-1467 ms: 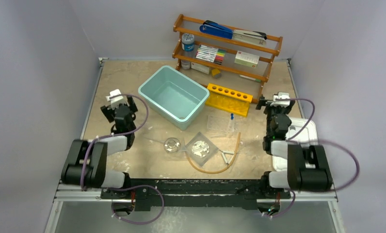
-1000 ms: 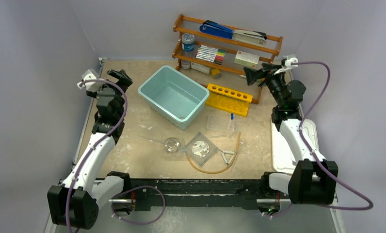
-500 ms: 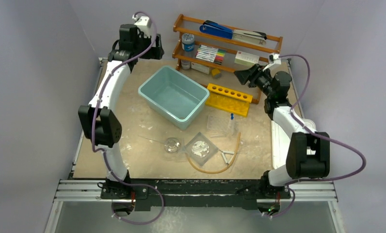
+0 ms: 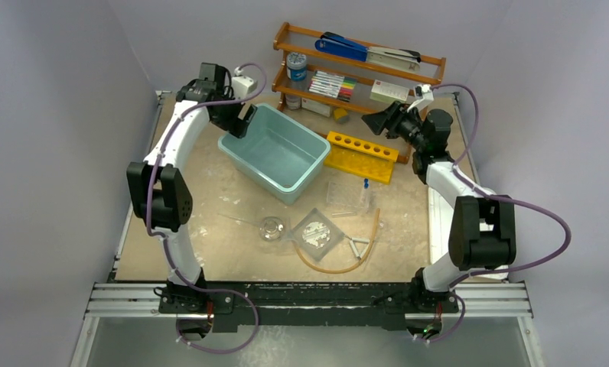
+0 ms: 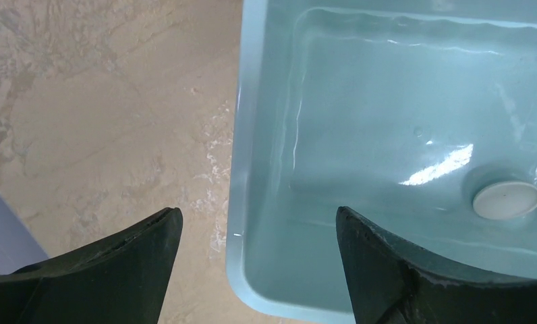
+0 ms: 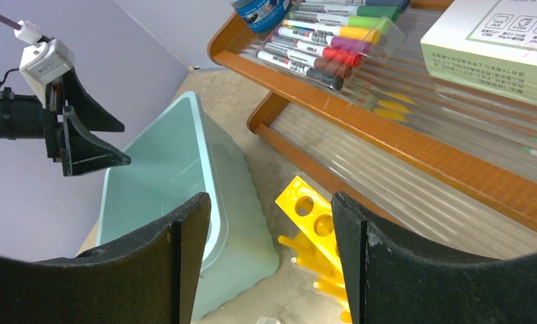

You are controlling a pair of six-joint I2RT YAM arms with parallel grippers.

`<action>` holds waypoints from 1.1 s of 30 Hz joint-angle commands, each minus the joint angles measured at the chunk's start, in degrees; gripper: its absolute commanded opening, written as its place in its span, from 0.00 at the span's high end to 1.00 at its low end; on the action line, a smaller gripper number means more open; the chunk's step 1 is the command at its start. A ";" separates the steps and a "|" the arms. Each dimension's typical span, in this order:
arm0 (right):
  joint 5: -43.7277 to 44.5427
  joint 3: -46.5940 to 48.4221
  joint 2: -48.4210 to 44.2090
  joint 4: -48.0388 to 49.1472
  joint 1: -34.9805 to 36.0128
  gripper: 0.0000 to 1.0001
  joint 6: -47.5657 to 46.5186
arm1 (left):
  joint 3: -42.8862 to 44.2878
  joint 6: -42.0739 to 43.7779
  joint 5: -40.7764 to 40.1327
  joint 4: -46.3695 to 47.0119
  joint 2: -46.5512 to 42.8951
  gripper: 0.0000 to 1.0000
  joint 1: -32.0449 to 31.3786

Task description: Organize the chemistry lab equipment

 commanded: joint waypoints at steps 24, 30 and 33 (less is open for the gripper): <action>-0.11 -3.81 -1.60 3.88 3.92 0.31 -0.20 | -4.95 -12.11 -24.66 -3.88 2.92 0.99 -0.85; 1.77 -4.49 -3.95 1.46 5.53 0.30 -2.01 | -8.62 -15.72 -28.73 -6.30 -0.81 1.00 -0.85; 3.06 -4.59 -5.23 -0.05 5.94 0.30 -3.04 | -11.59 -16.93 -31.24 -6.27 -4.24 1.00 -0.80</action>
